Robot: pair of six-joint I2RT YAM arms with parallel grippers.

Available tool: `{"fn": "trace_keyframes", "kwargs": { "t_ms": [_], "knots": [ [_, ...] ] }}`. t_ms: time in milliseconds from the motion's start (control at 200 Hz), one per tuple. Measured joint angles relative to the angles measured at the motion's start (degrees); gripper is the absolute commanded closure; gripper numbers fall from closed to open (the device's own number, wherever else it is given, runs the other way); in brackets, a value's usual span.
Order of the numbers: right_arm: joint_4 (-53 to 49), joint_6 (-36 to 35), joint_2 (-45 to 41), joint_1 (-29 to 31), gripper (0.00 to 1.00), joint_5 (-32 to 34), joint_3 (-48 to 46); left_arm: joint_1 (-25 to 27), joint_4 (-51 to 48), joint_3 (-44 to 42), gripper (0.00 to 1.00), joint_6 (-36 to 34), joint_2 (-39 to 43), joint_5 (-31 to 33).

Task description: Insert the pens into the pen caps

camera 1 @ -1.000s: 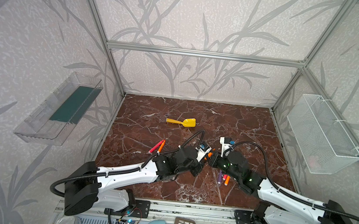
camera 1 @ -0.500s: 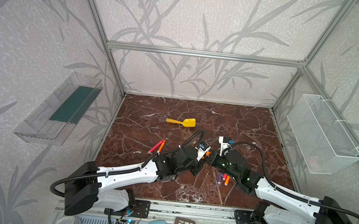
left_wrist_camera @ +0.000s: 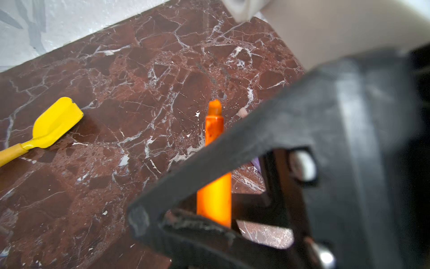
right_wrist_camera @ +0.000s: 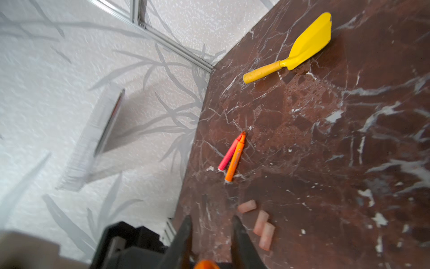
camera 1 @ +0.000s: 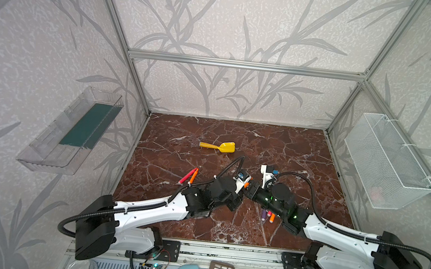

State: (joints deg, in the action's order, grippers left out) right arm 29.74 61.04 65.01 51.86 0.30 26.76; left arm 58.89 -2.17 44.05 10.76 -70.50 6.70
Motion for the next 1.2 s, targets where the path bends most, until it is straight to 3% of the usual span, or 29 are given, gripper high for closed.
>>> {"fn": "trace_keyframes", "kwargs": {
  "t_ms": [90, 245, 330, 545, 840, 1200],
  "knots": [
    [-4.44, -2.03, -0.52, 0.66, 0.50, 1.68, 2.16, -4.46, -0.59, -1.36, 1.00, 3.21, 2.45, 2.56],
    [-13.18, -5.01, -0.52, 2.23, 0.49, 6.16, 2.64, -20.44, -3.80, -3.54, 1.00, 12.92, 7.61, 11.93],
    [-18.03, -6.36, 1.57, 4.13, 0.49, 8.98, 3.50, -23.91, -6.80, -4.61, 1.00, 16.79, 9.94, 16.09],
    [-28.35, -10.54, 15.45, 11.65, 0.52, 12.74, 15.85, -25.16, -10.12, -7.15, 1.00, 21.16, 14.05, 19.61],
    [-36.11, -14.64, 34.73, 14.56, 0.59, 12.83, 31.01, -25.22, -10.25, -7.15, 1.00, 22.36, 15.52, 20.28],
    [-41.40, -16.70, 44.39, 15.87, 0.61, 13.62, 38.93, -25.22, -10.25, -7.15, 1.00, 22.40, 15.58, 20.17]
  ]
}}
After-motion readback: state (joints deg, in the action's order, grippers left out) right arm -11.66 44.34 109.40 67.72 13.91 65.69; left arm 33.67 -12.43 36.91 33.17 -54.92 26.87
